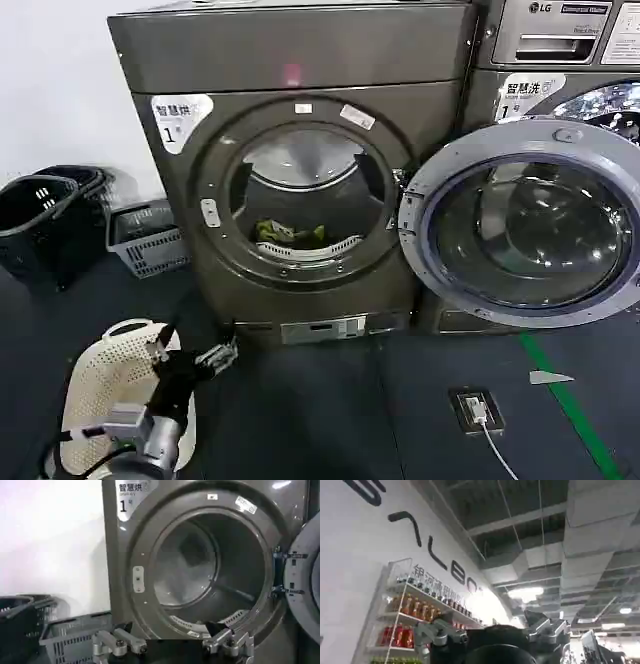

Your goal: Grasp the clothes from the dryer.

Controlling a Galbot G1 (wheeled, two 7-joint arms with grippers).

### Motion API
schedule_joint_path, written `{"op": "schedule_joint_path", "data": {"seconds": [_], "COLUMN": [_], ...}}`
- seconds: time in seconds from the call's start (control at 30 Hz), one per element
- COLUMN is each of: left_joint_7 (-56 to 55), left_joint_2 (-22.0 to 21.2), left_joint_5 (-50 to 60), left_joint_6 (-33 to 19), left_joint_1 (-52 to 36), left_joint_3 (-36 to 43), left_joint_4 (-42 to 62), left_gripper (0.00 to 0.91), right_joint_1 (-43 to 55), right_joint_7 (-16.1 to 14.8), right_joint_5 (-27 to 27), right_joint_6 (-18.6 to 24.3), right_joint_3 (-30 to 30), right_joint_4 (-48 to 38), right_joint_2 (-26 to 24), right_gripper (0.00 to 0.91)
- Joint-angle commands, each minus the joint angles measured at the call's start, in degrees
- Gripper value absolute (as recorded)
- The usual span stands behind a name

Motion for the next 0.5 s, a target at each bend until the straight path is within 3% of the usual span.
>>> {"op": "schedule_joint_path", "data": {"seconds": [0.03,0.5], "left_joint_7": [0.07,0.19], "left_joint_2": [-0.02,-0.27], "left_joint_5": [0.07,-0.17], "left_joint_6": [0.08,0.12], "left_joint_1": [-0.05,-0.76], "left_joint_3": [0.03,0.01], "left_joint_4": [-0.05,0.07], "left_gripper": [0.907,0.907], "right_joint_1": [-0.02,-0.15], "right_joint_7": [-0.06,-0.09], "right_joint_5": [0.54,1.56], "right_joint_6": [1.36,2.15], "right_joint_3": [-0.22,0.35], "right_joint_4": [-0.2,-0.1], "right_joint_2": [0.08,-0.04], "right_gripper": [0.907,0.907]}}
